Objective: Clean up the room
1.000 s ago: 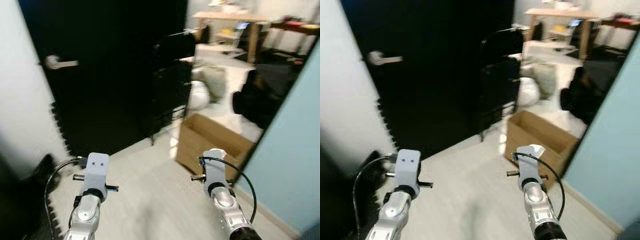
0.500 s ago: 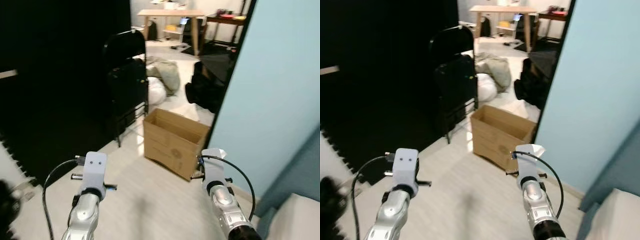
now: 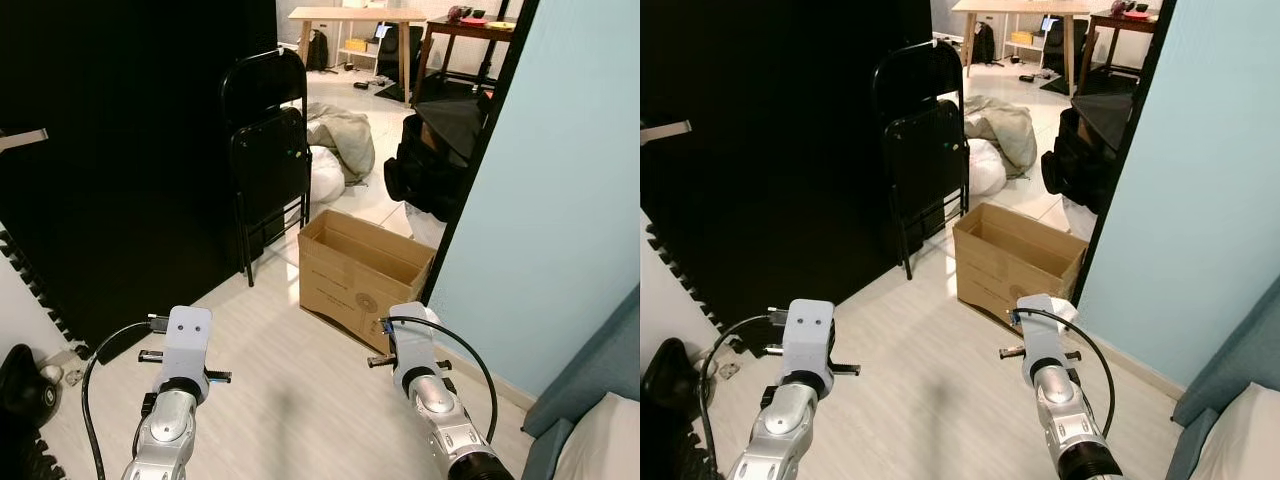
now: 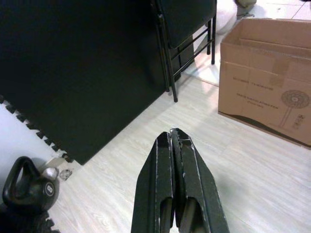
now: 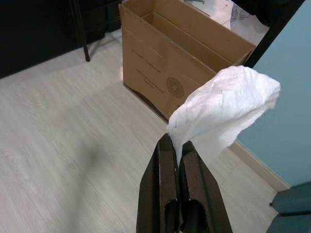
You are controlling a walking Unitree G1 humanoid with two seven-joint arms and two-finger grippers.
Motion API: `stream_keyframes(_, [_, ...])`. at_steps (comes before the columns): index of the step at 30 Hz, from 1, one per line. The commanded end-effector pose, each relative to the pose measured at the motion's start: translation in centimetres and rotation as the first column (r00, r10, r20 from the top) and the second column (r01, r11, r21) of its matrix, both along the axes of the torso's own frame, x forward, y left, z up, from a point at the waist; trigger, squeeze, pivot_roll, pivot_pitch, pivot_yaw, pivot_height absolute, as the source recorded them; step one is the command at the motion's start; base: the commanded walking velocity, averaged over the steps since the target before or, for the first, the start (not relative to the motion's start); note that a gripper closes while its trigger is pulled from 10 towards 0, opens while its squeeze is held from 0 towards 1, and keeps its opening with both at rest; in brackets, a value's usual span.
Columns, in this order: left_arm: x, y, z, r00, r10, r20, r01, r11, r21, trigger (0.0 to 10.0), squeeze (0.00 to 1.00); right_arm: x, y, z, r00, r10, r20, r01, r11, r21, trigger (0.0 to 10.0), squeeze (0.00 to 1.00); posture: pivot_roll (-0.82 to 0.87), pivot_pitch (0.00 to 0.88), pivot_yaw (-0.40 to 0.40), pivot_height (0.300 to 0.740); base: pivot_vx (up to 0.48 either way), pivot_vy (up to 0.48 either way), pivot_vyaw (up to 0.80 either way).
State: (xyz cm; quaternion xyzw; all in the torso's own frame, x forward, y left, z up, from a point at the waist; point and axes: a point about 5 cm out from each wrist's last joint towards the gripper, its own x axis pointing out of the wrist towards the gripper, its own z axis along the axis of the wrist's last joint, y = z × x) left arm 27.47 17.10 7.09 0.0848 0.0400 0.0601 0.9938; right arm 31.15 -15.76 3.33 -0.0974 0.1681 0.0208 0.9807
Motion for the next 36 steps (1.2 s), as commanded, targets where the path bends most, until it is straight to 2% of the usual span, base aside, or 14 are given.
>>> stream_keyframes(1, [-0.16,0.07,0.07,1.0,-0.008,0.009,0.008,1.0,0.003,10.0,0.0,-0.12,0.11,-0.33,1.0,0.006,-0.024,-0.006,1.0,-0.002,10.0,0.0,0.05,0.044,0.005,0.74,0.274,0.0,0.0])
stream_keyframes(33, [-0.26,0.64,0.35,1.0,-0.003,0.016,0.002,1.0,0.008,10.0,0.0,0.13,0.34,-0.2,1.0,-0.009,-0.023,0.01,1.0,0.019,10.0,0.0,0.06,0.045,0.003,0.74,0.343,0.0,0.0])
stream_keyframes(36, [-0.23,0.6,0.37,1.0,-0.004,0.015,0.004,1.0,0.009,10.0,0.0,0.14,0.29,-0.2,1.0,-0.012,-0.024,0.012,1.0,0.021,10.0,0.0,0.06,0.045,0.004,0.74,0.337,0.0,-0.8])
